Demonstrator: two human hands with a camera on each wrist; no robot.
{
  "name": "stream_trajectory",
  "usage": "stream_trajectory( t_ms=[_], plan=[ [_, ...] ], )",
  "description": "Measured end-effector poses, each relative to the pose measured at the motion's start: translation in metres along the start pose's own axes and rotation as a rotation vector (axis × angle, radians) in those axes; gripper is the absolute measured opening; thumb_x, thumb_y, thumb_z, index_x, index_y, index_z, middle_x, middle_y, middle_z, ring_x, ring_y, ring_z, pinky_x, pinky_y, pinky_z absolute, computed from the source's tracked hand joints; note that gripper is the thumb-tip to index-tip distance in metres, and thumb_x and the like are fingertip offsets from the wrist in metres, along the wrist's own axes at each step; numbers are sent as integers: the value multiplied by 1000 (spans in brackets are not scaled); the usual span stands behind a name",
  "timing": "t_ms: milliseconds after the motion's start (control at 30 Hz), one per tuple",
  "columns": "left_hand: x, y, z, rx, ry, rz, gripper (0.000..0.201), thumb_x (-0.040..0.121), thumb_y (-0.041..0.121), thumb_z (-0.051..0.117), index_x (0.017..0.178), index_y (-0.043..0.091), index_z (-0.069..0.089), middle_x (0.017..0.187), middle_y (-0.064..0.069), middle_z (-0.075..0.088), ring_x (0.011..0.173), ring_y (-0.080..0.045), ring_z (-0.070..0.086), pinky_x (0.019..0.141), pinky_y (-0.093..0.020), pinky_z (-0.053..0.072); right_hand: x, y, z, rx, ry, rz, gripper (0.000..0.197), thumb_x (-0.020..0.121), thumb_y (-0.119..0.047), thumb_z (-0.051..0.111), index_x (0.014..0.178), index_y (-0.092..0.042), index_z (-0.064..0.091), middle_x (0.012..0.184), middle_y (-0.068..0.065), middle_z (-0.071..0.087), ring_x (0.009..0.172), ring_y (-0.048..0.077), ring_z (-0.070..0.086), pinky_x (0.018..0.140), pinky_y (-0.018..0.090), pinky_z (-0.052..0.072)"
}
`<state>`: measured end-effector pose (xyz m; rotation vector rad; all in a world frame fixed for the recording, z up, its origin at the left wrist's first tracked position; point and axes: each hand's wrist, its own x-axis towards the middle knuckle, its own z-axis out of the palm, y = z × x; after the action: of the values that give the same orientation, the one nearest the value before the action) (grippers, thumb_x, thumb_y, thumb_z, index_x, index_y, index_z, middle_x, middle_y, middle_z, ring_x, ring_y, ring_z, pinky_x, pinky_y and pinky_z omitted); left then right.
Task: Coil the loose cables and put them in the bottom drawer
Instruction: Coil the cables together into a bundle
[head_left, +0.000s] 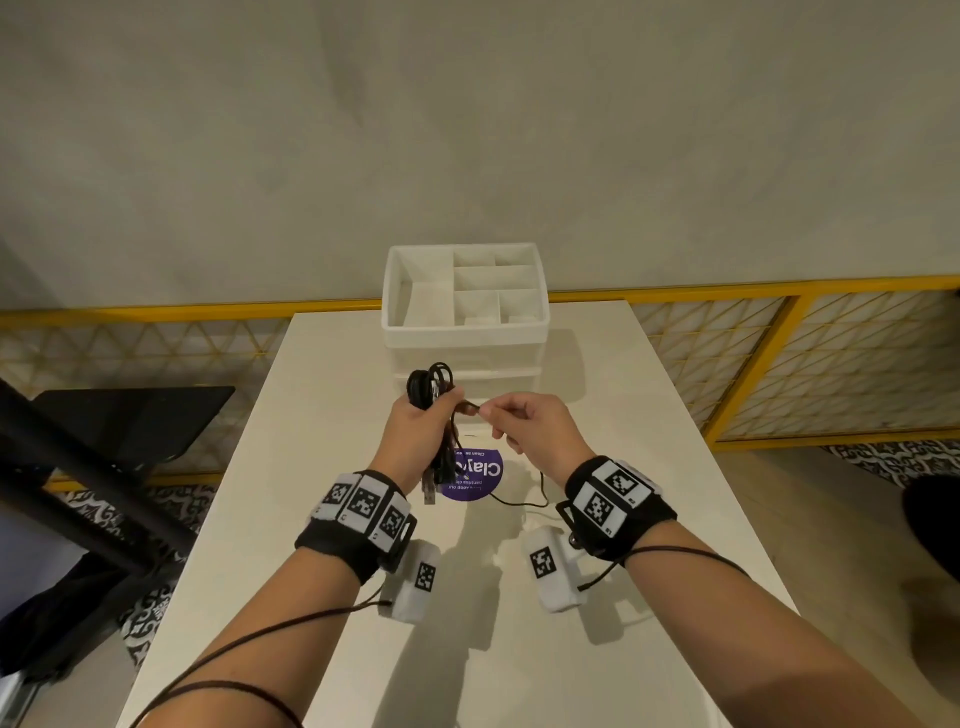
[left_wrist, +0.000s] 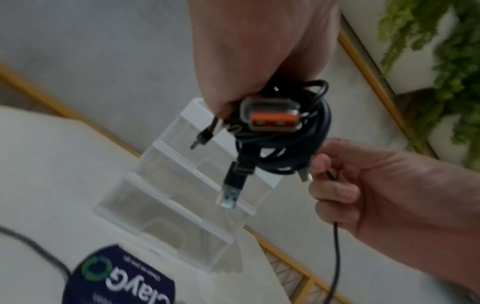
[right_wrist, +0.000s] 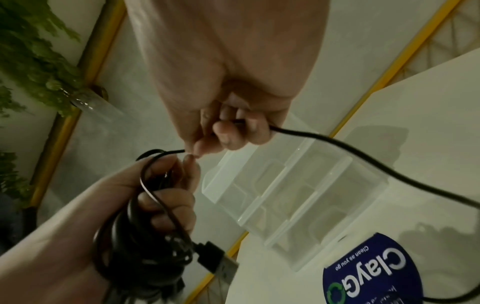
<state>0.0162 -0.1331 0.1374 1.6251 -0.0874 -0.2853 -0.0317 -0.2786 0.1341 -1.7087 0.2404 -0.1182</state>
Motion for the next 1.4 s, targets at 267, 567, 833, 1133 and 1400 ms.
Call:
stream_trajectory(
  t_ms=[267,567,833,1133,1400],
  plan=[
    [-9,2,3,36,-152,13,44,90,33,60,53,13,49,47,2,46,46,-12,43,52,-20,40,4,-5,-15,-130,36,-80,13,85,-19,65,93,-12,71,61,-1,58,43,-3,48,51,9,37],
    [-1,-1,-6,-93,-113,-1,24,87,30,66,82,7,57,49,3,45,46,-15,41,54,-28,37,0,-2,-33,-299,-154,18,13,86,-9,61,93,-4,70,70,1,63,66,13,58,67,21,52],
    [-21,-10,14,10,-225,54,37,91,36,57,72,4,60,50,4,44,47,-13,41,53,-28,39,-4,-17,-20,122,-105,18,24,81,-2,66,104,5,65,77,7,67,58,5,64,57,14,54],
    [-22,-8,12,-8,-316,-4,35,91,42,53,82,8,55,47,2,47,44,-13,41,46,-24,37,-3,-10,-18,125,-42,11,19,73,-11,76,91,-9,71,72,-1,60,66,6,56,67,14,45],
    [-15,10,18,-134,-196,2,32,91,40,53,77,11,58,64,-1,53,63,-16,53,63,-27,47,-5,18,-11,-179,-356,59,40,93,-29,51,129,-12,49,122,3,61,109,11,58,94,22,44]
  ],
)
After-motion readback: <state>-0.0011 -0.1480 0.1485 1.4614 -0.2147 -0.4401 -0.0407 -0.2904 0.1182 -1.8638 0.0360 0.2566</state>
